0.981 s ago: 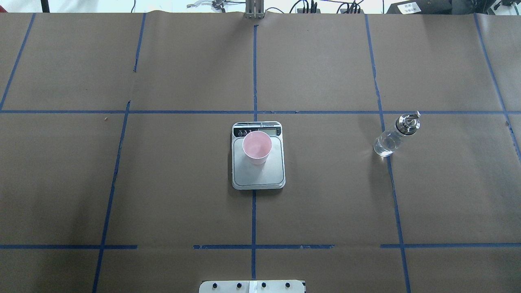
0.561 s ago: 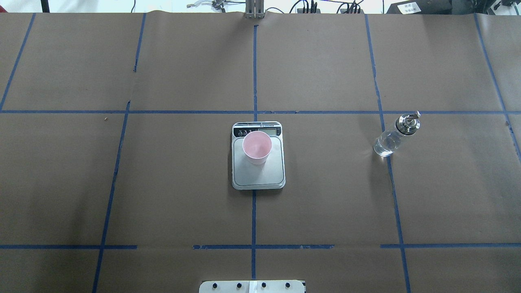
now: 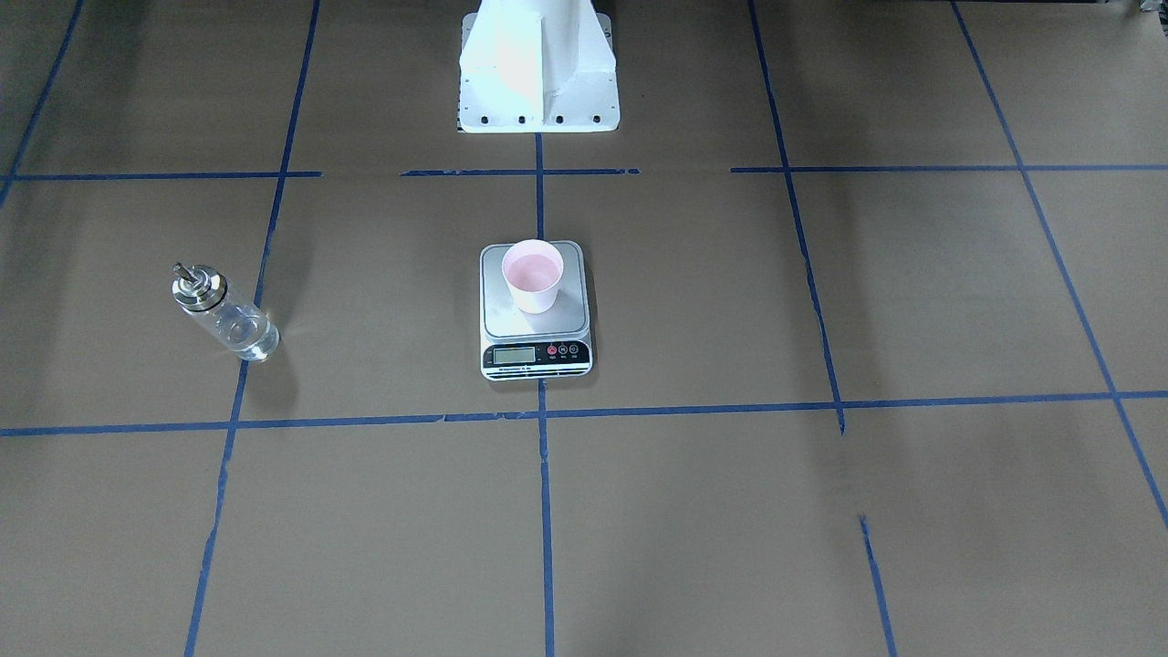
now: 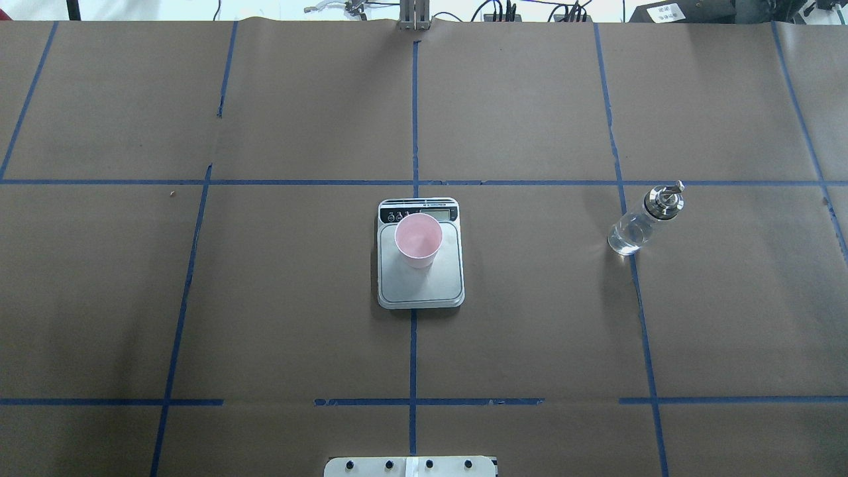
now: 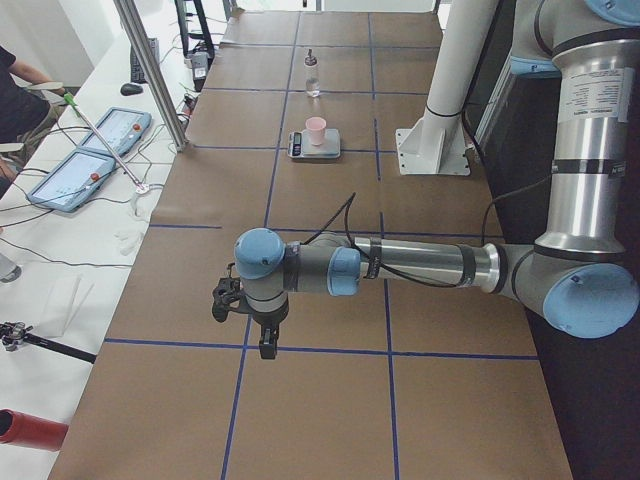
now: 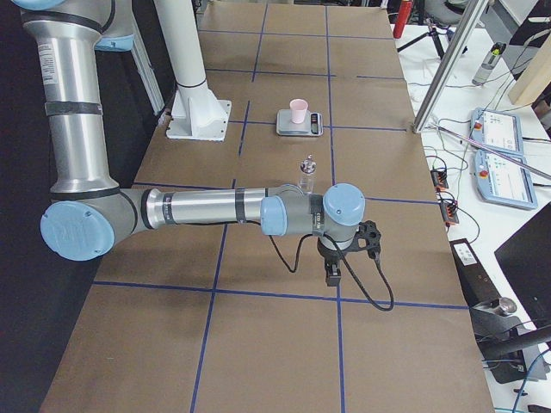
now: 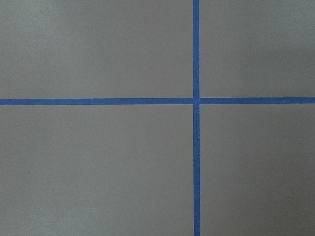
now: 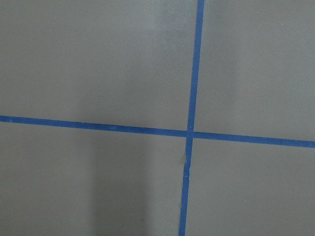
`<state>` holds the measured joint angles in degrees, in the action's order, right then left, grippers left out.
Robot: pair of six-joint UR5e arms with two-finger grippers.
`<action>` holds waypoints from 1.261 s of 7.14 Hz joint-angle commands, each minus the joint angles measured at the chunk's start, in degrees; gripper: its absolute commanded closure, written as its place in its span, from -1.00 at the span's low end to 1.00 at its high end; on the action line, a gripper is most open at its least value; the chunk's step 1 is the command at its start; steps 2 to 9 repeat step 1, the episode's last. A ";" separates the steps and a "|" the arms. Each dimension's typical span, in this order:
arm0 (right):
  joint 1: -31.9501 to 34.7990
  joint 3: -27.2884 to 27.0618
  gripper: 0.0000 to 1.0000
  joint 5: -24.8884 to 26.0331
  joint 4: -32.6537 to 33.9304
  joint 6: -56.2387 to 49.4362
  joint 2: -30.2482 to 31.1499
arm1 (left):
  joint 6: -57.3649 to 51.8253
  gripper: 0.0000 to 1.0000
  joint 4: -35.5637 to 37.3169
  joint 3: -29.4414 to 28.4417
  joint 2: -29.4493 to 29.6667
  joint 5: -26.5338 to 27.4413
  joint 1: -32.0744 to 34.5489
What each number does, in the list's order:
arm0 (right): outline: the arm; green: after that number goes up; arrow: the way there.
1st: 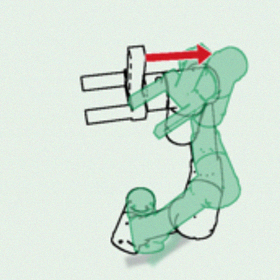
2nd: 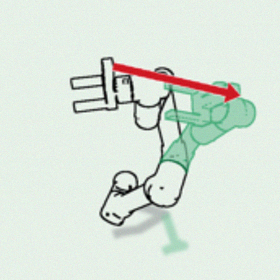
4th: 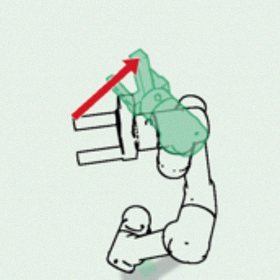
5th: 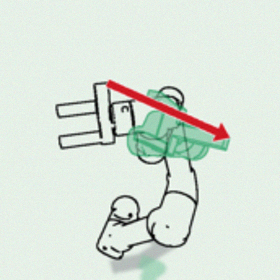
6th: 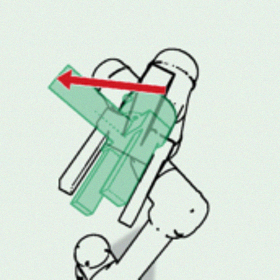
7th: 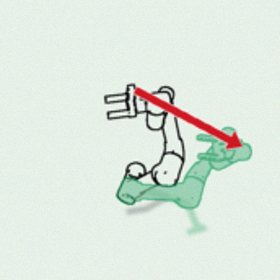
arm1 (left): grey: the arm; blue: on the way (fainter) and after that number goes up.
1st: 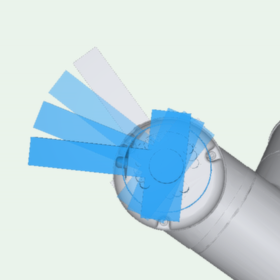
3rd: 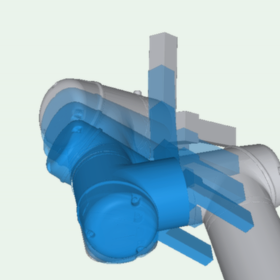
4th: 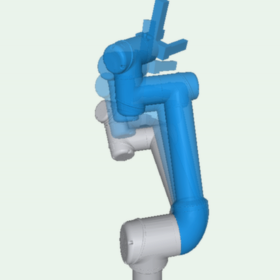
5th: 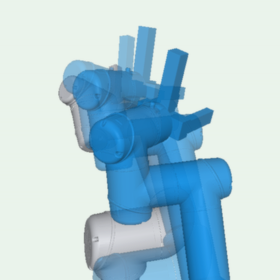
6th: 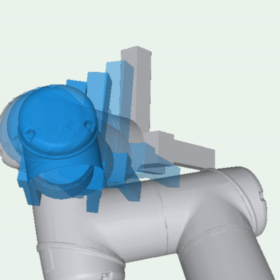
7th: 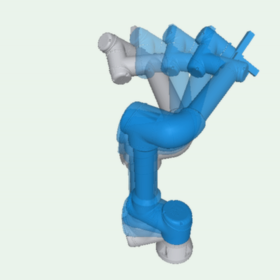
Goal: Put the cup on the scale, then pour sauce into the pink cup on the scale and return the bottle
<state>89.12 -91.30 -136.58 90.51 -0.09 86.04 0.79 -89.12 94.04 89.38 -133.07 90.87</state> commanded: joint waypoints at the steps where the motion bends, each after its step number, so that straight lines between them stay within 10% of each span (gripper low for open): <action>1: 0.00 0.33 -1.00 0.00 -0.07 0.00 0.00 | 0.00 -1.00 0.00 0.00 0.00 0.00 0.18; 9: 0.00 0.33 -1.00 0.00 -0.07 0.00 0.00 | 0.00 -1.00 0.00 0.00 0.00 0.00 0.18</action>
